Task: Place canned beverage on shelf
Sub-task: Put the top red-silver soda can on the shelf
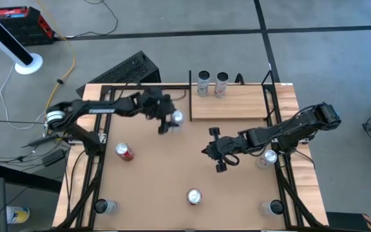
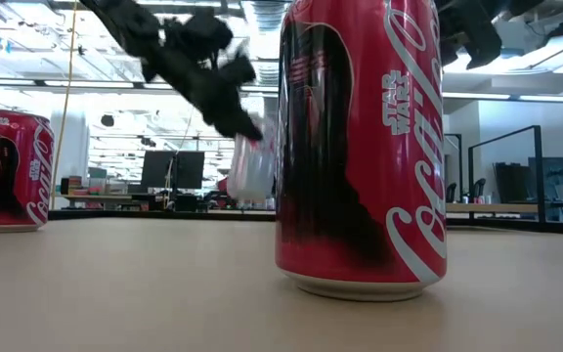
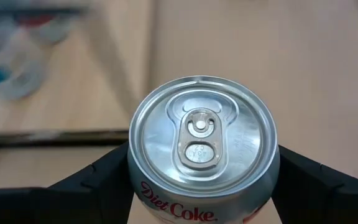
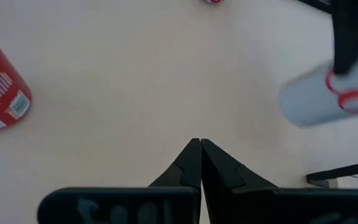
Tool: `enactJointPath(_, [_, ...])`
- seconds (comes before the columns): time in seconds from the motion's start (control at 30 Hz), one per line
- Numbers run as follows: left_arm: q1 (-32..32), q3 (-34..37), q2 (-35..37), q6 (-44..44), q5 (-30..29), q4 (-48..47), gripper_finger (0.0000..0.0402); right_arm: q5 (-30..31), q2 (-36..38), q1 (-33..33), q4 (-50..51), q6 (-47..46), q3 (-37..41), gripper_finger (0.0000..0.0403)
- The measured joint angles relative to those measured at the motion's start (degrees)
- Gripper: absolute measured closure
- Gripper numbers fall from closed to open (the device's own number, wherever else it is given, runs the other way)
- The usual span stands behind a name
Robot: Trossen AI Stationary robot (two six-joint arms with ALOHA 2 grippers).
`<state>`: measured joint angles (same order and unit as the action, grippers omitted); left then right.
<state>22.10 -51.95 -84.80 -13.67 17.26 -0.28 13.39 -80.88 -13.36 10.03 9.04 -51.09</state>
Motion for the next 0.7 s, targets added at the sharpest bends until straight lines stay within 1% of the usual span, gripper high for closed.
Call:
enactJointPath(0.07, [-5.13,1.74,2.00,1.17,-0.81,0.99,0.0126,0.02,0.00,-0.25,-0.51,0.02,0.00,0.0375])
enactJointPath(0.13, [-10.74,4.00,2.67,2.76,-2.50,5.19,0.0126,0.02,0.00,-0.26,-0.72,0.01,0.00,0.0375])
enactJointPath(0.23, [-17.97,6.95,0.53,3.58,-7.23,18.85,0.0126,0.03,0.00,-0.25,-1.15,0.00,0.00,0.0375])
enactJointPath(0.3, [-21.01,7.33,-2.87,2.94,-9.98,26.34,0.0126,0.07,0.00,-0.23,-1.86,-0.01,0.00,0.0375])
enactJointPath(0.37, [-22.54,6.98,-6.55,2.48,-10.82,31.29,0.0126,0.07,0.00,-0.23,-2.30,-0.02,0.00,0.0375])
enactJointPath(0.43, [-22.85,5.42,-9.45,2.36,-9.48,32.64,0.0126,0.10,0.00,-0.41,-2.35,-0.17,0.00,0.0375])
enactJointPath(0.6, [-21.28,0.65,-14.39,2.23,-6.57,30.69,0.0126,1.39,0.57,-0.81,1.30,-1.09,0.10,0.0374])
enactJointPath(0.7, [-20.22,-0.61,-16.13,3.05,-6.48,30.58,0.0126,5.90,0.67,-0.93,4.08,-4.43,0.13,0.0374])
